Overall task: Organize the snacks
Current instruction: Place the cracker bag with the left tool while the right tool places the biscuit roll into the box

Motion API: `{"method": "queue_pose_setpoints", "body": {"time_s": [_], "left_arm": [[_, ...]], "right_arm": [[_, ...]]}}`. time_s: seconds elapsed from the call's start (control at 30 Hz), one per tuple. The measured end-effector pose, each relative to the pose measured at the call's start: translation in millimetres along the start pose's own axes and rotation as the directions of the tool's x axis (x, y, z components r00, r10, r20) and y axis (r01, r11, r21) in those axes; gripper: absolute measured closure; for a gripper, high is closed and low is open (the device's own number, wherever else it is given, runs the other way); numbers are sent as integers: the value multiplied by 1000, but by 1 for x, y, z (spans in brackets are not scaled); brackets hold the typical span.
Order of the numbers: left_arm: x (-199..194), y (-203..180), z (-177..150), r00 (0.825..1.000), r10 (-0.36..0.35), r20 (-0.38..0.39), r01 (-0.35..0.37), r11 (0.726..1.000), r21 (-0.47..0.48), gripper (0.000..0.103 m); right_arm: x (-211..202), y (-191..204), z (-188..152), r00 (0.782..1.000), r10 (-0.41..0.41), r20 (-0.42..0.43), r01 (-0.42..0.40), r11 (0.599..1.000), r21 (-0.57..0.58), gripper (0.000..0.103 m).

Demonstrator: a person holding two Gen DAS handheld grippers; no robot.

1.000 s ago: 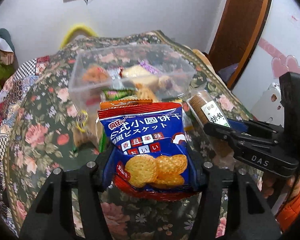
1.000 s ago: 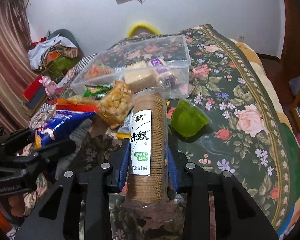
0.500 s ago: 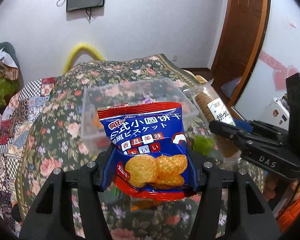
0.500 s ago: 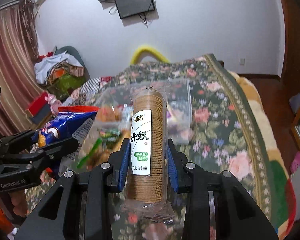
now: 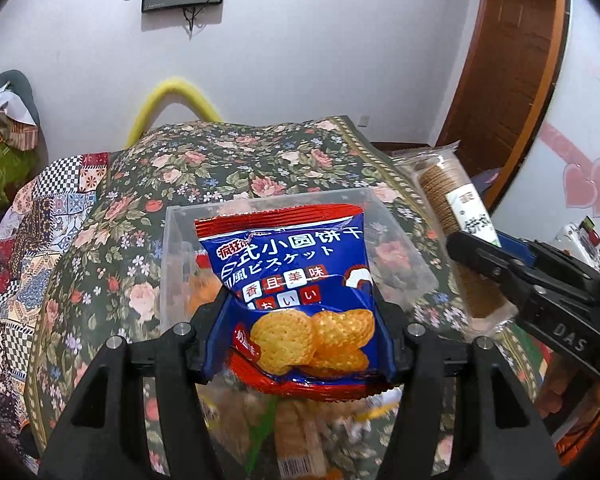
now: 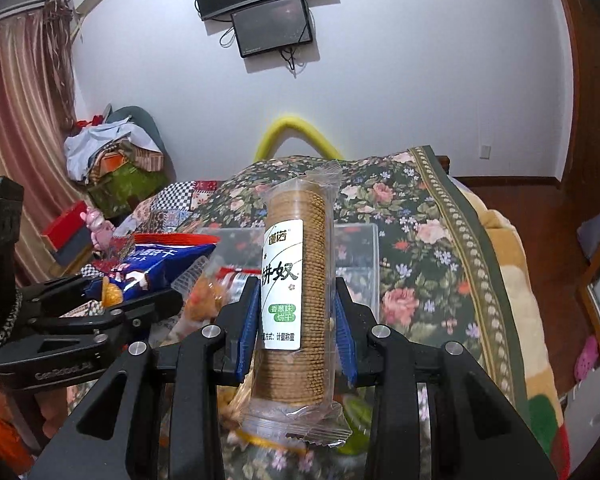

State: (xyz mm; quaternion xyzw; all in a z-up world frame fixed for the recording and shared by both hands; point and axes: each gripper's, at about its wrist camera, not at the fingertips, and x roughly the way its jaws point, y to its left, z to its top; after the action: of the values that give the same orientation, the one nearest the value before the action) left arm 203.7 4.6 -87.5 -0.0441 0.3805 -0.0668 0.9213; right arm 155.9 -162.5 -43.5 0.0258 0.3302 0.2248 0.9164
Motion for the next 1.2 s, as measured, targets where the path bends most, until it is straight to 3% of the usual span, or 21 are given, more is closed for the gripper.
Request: {"method": "queue_pose_setpoints", "body": {"time_s": [0.33, 0.63, 1.0, 1.2], "left_arm": [[52, 10, 15, 998, -15, -63, 14, 1000, -17, 44], [91, 18, 12, 990, -22, -137, 16, 999, -40, 44], [103, 16, 9, 988, 1, -154, -7, 999, -34, 44], [98, 10, 5, 986, 5, -164, -6, 1000, -3, 39]], "right_arm": [[42, -9, 16, 999, -17, -48, 18, 1000, 15, 71], [80, -19, 14, 990, -25, -141, 28, 999, 19, 71], [103, -16, 4, 971, -50, -235, 44, 998, -33, 71], [96, -22, 2, 970, -15, -243, 19, 1000, 14, 68]]}}
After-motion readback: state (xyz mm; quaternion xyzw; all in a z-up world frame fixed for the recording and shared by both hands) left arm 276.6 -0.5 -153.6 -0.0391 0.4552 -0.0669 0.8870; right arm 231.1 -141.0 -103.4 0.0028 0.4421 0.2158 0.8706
